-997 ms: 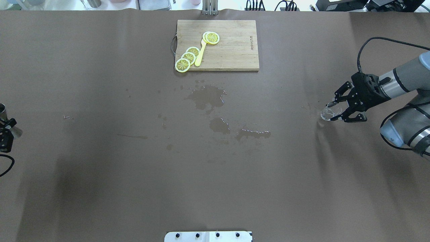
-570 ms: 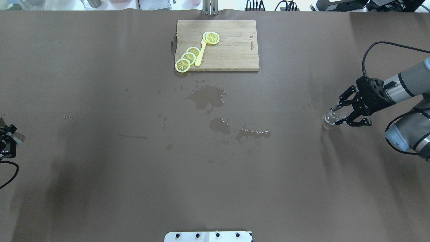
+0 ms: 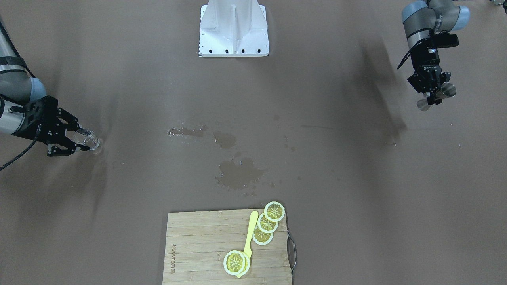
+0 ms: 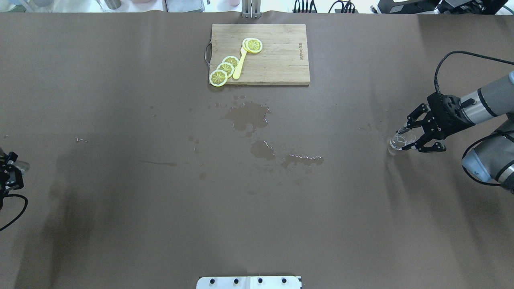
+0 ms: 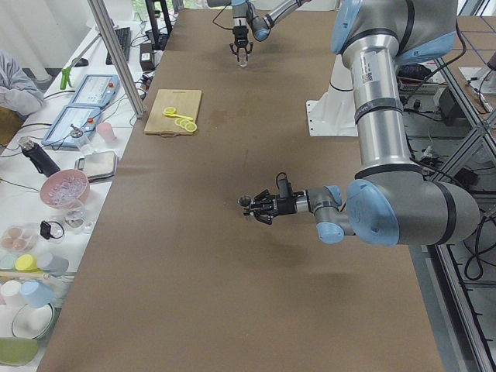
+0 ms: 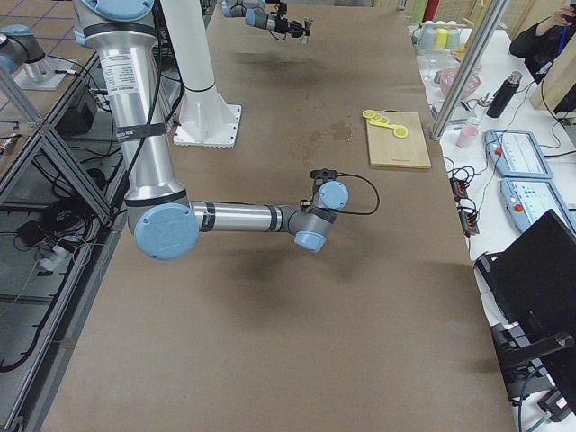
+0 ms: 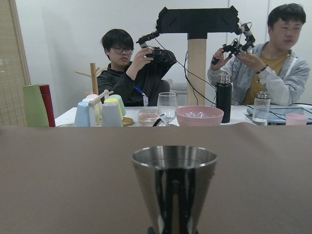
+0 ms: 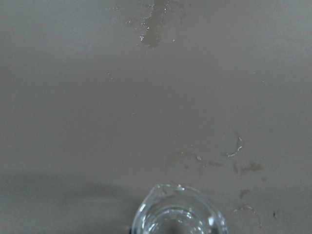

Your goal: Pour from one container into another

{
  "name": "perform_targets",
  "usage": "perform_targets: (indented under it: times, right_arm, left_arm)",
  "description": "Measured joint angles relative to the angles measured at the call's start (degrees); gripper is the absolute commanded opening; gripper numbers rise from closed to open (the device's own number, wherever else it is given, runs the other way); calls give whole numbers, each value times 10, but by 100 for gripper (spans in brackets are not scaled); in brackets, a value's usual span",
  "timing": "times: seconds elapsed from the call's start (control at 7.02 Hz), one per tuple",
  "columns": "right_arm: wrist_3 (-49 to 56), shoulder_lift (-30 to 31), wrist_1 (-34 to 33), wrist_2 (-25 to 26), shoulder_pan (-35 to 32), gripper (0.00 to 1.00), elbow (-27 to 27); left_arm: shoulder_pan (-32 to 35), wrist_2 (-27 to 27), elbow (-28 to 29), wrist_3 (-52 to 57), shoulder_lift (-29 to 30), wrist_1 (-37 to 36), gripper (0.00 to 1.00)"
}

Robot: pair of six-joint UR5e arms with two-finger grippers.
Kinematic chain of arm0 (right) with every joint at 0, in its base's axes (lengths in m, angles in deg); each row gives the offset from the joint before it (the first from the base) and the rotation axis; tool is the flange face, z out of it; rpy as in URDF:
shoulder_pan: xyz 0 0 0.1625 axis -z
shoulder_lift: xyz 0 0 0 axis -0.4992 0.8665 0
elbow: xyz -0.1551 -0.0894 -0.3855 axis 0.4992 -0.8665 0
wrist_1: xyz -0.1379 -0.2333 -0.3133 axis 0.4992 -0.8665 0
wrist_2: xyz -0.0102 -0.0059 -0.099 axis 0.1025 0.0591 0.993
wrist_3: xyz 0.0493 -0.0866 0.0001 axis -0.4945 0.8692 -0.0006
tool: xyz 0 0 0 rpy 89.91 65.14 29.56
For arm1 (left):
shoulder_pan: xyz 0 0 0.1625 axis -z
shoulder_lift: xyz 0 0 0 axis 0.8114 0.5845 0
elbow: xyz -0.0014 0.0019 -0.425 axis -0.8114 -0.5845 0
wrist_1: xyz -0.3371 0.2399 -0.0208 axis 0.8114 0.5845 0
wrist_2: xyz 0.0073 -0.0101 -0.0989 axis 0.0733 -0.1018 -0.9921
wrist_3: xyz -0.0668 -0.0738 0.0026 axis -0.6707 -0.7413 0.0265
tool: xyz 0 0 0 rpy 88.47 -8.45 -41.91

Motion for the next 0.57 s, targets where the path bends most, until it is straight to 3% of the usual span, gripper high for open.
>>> perform_targets:
  times: [0.14, 0.28, 0.57]
  right_arm:
    - [0, 2, 2, 0, 0, 75, 0]
    - [0, 3, 4, -1, 0, 82, 0]
    - [0, 3, 18, -1, 0, 85, -4]
  left_arm:
    - [0, 2, 5, -22, 3, -28, 0]
    - [1, 1, 12, -30, 11, -44, 0]
    - [2, 2, 36, -34, 43, -62, 1]
